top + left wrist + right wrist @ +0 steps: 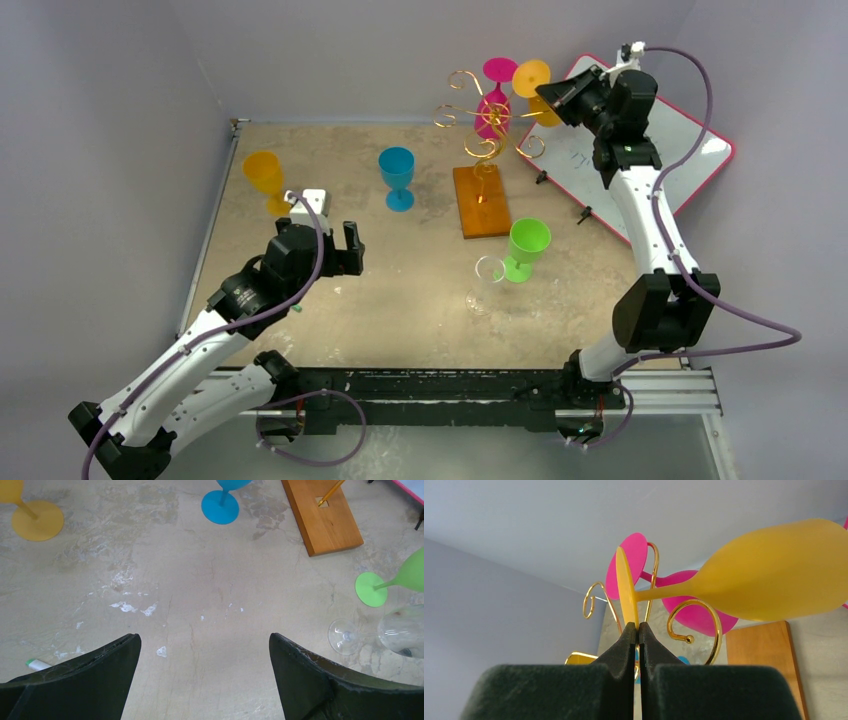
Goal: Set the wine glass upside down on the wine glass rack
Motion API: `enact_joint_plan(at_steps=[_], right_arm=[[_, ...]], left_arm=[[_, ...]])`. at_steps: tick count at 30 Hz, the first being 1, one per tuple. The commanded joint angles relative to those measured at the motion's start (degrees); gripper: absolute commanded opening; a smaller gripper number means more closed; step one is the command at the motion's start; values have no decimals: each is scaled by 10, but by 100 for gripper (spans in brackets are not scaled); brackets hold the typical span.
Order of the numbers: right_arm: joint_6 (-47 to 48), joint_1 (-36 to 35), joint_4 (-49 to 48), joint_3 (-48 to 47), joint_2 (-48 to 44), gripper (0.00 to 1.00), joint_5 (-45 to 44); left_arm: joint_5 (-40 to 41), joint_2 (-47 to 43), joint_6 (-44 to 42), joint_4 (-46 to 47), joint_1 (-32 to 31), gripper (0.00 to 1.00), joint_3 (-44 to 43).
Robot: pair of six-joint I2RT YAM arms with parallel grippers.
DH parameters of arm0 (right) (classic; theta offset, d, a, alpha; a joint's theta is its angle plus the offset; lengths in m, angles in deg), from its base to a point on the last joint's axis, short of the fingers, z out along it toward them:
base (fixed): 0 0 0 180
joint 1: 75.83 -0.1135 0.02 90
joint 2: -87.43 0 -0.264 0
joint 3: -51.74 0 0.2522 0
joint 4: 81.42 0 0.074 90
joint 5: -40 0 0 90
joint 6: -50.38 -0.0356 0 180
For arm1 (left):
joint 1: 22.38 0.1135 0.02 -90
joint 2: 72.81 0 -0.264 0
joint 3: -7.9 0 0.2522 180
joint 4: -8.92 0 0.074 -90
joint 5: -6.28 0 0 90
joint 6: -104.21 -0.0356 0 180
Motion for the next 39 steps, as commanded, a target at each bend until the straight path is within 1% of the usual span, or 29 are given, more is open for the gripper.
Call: enact_joint_plan(at_steps=[1,21,39], right_arm=[[-3,5,-38,-1,-3,0,30],[11,7,-22,25,-34,0,49],[15,15,-3,57,-77,0,16]], left_arm=[[0,-3,-11,27,-1,100,-1],[0,-2,-10,27,-1,100,-1],[2,-3,-10,25,-2,100,-1]])
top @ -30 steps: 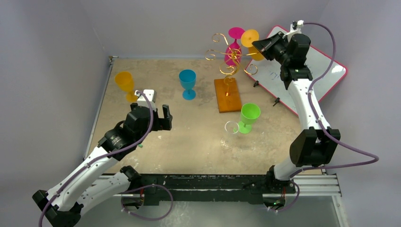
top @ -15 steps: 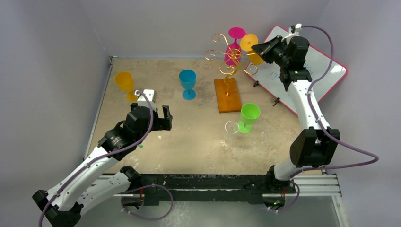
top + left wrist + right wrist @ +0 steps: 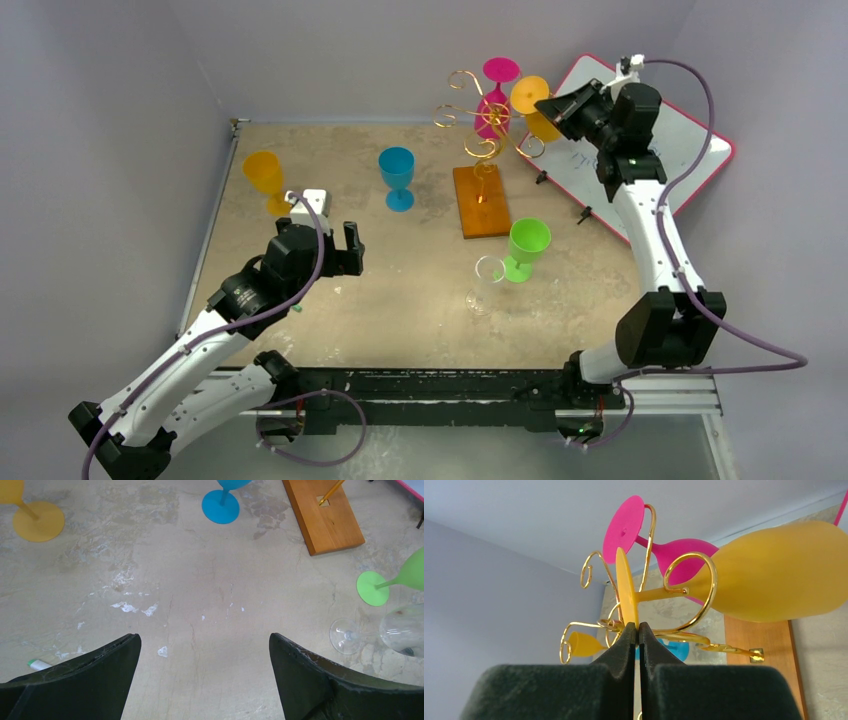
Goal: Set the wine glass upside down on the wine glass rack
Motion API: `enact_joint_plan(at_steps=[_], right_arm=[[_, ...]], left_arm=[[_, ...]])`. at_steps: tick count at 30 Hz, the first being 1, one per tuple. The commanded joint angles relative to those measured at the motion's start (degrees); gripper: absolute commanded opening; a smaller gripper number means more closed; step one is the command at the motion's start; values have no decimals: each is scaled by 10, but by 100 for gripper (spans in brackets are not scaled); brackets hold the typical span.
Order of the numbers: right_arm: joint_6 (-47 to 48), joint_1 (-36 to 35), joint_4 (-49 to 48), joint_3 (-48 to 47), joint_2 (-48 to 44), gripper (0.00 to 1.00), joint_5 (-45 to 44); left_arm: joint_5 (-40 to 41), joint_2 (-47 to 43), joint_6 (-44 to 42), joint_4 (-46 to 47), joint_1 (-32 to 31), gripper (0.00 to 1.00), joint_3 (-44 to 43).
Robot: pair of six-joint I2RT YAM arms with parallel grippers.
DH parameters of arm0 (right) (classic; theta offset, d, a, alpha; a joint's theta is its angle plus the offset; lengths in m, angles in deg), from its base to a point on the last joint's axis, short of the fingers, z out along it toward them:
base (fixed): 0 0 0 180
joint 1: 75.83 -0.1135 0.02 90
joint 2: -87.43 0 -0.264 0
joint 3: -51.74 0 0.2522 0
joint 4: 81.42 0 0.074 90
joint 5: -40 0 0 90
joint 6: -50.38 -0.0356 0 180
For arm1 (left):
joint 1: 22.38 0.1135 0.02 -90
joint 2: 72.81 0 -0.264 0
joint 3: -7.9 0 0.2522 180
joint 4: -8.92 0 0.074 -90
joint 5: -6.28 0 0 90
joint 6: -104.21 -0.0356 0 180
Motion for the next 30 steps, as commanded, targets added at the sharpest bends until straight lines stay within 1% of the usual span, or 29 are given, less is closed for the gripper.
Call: enact_joint_plan(at_steps=[1,9,20,30], right_arm=[[5,11,-22,7,-30,0,-17],[-3,21,-21,16,-41,0,-30],[-28,32,-56,31,-58,0,-51],[-34,36,-54,-11,-23,0,-36]], left_arm=[[3,-4,-6,26,-1,100,-1],[4,-4,-6,26,-1,100,0],[6,-4,-7,27,-1,100,0],[7,-4,-7,28,-1,100,1]])
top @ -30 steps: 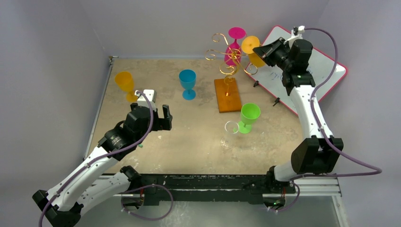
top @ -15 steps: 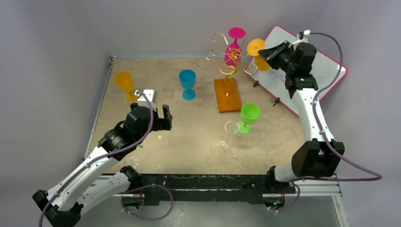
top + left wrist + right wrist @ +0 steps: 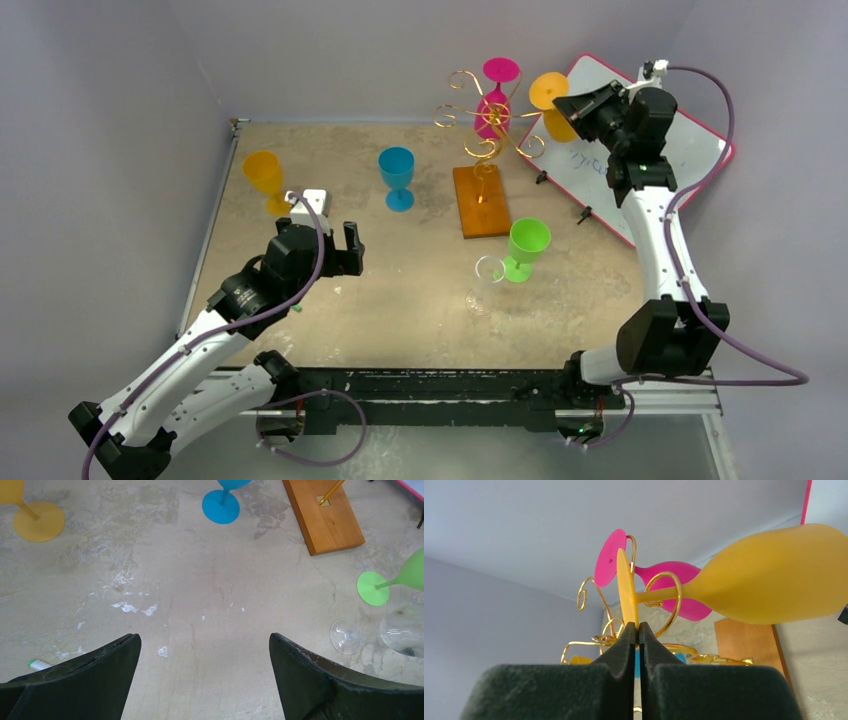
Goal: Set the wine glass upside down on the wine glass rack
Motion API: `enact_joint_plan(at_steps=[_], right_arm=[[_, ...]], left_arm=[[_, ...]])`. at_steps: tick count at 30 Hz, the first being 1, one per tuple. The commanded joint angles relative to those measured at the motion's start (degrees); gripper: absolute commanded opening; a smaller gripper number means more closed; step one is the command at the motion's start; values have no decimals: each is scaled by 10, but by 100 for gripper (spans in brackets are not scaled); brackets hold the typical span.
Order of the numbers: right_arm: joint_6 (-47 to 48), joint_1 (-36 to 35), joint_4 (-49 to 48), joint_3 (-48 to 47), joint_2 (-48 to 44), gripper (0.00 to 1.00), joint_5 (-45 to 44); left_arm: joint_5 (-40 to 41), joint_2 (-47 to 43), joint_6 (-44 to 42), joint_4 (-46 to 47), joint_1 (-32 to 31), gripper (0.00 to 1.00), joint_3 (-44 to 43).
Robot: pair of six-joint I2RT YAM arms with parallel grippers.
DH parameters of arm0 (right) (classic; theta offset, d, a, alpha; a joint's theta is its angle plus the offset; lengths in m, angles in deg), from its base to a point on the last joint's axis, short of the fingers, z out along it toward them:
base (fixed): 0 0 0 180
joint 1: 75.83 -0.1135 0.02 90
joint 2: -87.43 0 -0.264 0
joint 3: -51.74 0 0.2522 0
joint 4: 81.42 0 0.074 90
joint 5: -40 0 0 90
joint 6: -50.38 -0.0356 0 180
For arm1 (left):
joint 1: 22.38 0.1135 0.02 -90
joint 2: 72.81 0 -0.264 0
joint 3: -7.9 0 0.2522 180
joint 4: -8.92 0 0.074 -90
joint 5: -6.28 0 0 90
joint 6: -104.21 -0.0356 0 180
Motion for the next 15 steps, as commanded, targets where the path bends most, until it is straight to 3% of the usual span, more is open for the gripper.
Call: enact_joint_plan(at_steps=[1,6,15], right_arm=[[-6,3,-40,-44,14,0,2],[-2,3,-44,-56,31,0,23],[5,3,-40,-75,55,12,47]], left_arm=[[7,-4,-6,27,-2,100,0],[8,-6,-5,28,-1,100,1],[7,-5,-6,28,-1,100,1]])
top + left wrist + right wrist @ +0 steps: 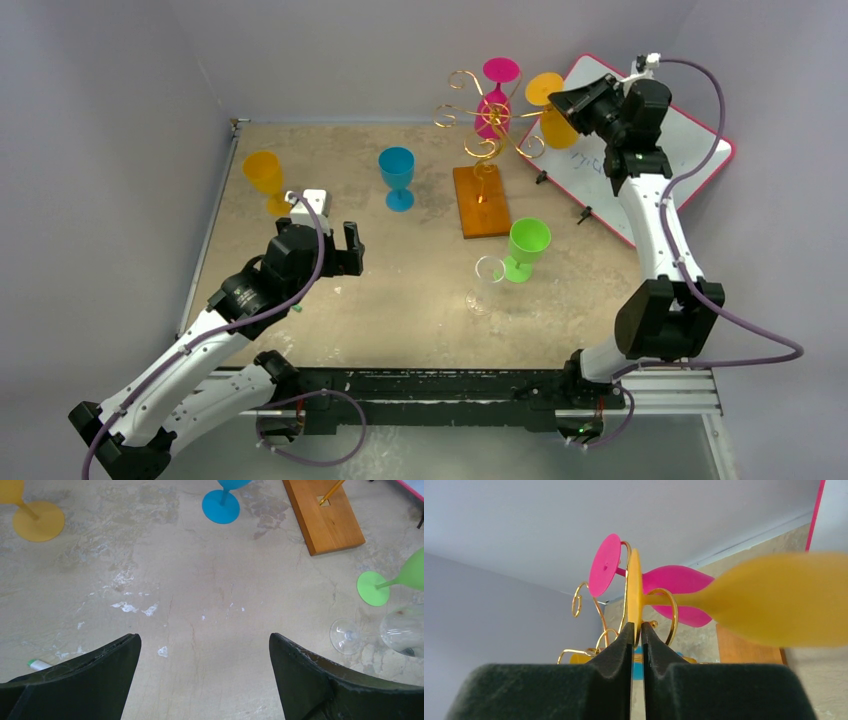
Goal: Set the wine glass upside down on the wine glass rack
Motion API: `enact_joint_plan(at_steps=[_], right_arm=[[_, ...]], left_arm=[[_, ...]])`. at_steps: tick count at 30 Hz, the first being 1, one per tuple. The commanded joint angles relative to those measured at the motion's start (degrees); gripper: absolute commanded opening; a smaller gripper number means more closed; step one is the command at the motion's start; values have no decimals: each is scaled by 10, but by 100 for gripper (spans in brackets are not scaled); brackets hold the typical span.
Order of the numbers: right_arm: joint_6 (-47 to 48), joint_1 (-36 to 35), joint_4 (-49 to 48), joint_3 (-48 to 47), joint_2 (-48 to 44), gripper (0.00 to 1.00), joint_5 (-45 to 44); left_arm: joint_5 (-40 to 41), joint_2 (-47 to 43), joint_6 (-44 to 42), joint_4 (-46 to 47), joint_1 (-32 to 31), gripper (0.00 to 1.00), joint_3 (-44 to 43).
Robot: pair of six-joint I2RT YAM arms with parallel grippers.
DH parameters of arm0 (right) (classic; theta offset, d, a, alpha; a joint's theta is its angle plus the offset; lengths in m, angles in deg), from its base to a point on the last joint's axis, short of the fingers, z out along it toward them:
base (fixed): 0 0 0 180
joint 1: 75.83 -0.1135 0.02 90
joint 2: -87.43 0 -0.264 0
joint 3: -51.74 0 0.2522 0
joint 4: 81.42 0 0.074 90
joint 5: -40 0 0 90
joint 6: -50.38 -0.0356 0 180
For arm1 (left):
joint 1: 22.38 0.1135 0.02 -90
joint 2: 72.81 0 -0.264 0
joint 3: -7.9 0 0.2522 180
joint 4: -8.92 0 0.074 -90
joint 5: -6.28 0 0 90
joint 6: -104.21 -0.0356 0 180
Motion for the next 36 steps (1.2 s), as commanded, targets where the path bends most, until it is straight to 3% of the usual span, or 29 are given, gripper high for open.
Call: enact_joint_plan(at_steps=[1,4,12,24,36], right_arm=[[7,3,-31,-40,3,16,26],[10,3,-26,-46,10,22,30],[42,3,11,-73,20,29,30],[83,3,63,-77,-18,56,26],[112,3,128,-39,-92,60,-36]], left_arm=[[7,-5,-5,28,-1,100,0],[6,-5,-5,29,-1,100,1],[6,-9,-4,29,-1,100,3],[7,-12,-5,28,-1,100,2],[-17,-2,16,7,-1,95,-29]])
